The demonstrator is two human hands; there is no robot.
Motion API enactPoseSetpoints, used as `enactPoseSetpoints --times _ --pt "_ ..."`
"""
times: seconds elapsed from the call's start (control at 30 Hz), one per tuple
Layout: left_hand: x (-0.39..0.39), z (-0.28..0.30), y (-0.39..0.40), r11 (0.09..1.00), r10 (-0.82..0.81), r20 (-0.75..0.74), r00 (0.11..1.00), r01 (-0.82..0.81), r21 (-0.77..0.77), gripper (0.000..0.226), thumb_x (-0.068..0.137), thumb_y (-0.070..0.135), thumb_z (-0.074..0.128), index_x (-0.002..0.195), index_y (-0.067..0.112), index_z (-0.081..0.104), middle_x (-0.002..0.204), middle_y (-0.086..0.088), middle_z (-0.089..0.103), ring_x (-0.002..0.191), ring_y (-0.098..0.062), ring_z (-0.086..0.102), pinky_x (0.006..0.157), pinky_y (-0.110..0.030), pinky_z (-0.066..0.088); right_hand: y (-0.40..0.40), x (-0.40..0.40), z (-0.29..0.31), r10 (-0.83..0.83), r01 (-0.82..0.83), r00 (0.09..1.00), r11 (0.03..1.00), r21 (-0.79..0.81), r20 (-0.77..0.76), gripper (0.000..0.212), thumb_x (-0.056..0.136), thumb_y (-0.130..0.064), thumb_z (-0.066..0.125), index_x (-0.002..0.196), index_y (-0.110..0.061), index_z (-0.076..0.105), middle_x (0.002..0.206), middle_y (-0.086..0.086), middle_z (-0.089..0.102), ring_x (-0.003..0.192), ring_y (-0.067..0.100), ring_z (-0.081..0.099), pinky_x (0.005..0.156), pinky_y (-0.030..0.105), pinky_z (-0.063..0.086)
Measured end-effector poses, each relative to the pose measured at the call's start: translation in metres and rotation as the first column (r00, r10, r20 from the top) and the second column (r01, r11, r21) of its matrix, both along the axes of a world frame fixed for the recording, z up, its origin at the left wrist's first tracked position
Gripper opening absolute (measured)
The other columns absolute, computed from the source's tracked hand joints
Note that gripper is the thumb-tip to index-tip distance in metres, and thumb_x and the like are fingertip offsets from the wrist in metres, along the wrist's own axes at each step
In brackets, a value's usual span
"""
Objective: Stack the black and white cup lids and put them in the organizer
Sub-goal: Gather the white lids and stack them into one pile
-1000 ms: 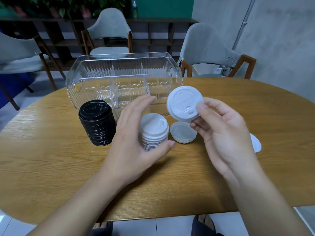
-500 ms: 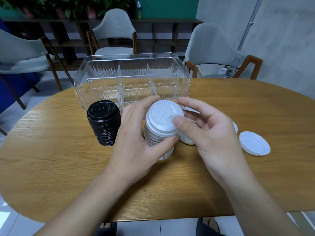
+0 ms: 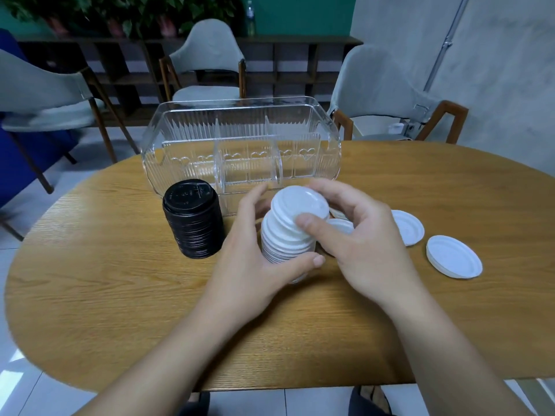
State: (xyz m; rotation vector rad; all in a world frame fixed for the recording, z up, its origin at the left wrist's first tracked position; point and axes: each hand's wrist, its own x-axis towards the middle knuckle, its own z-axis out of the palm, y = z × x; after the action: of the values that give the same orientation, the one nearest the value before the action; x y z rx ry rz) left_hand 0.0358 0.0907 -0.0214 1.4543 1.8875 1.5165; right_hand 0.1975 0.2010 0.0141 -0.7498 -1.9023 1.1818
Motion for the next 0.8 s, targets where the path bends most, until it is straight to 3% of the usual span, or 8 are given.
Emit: enactPoseSetpoints --times 0.1,0.27,0.53,0.8 --pt "-0.002 -0.005 0.002 0.999 0.017 0.019 1.0 -0.017 -0.03 0.117 0.071 0.058 0.099 0.167 0.04 0.035 0.142 0.031 0.062 0.138 0.009 0.058 0.119 -0.028 0.048 -0.002 -0.003 -0.009 0.05 -0.052 0.994 0.999 0.014 0.094 0.05 0.092 -0.032 0.089 0.138 -0.03 0.073 0.132 -0.021 0.075 0.131 0.001 0.065 0.118 0.039 0.049" --pt "-0.003 -0.004 0.002 0.999 -0.009 0.034 0.999 0.01 -0.047 0.111 0.077 0.048 0.098 0.168 0.039 0.035 0.14 0.025 0.068 0.133 0.004 0.063 0.119 -0.035 0.051 0.001 -0.001 -0.013 0.123 -0.121 0.988 0.992 -0.03 0.098 0.053 0.095 -0.033 0.087 0.145 -0.029 0.07 0.138 -0.02 0.074 0.136 0.002 0.064 0.121 0.041 0.047" --pt "-0.012 -0.007 0.002 0.992 -0.102 0.002 0.995 0.102 -0.074 0.104 0.08 0.034 0.1 0.167 0.036 0.042 0.148 0.026 0.064 0.14 0.0 0.061 0.12 -0.033 0.048 0.004 0.008 -0.006 0.226 -0.226 0.957 0.974 -0.026 0.184 0.061 0.095 -0.032 0.085 0.152 -0.035 0.064 0.148 -0.027 0.065 0.145 -0.008 0.052 0.128 0.038 0.039" --pt "-0.013 -0.014 0.003 0.996 -0.073 -0.029 0.997 0.071 -0.051 0.102 0.079 0.042 0.1 0.166 0.035 0.047 0.152 0.024 0.064 0.141 0.0 0.061 0.12 -0.039 0.051 -0.003 0.005 -0.008 0.068 -0.085 0.978 0.993 0.077 0.195 0.062 0.086 -0.041 0.092 0.145 -0.039 0.07 0.137 -0.03 0.071 0.134 -0.014 0.057 0.121 0.026 0.045"
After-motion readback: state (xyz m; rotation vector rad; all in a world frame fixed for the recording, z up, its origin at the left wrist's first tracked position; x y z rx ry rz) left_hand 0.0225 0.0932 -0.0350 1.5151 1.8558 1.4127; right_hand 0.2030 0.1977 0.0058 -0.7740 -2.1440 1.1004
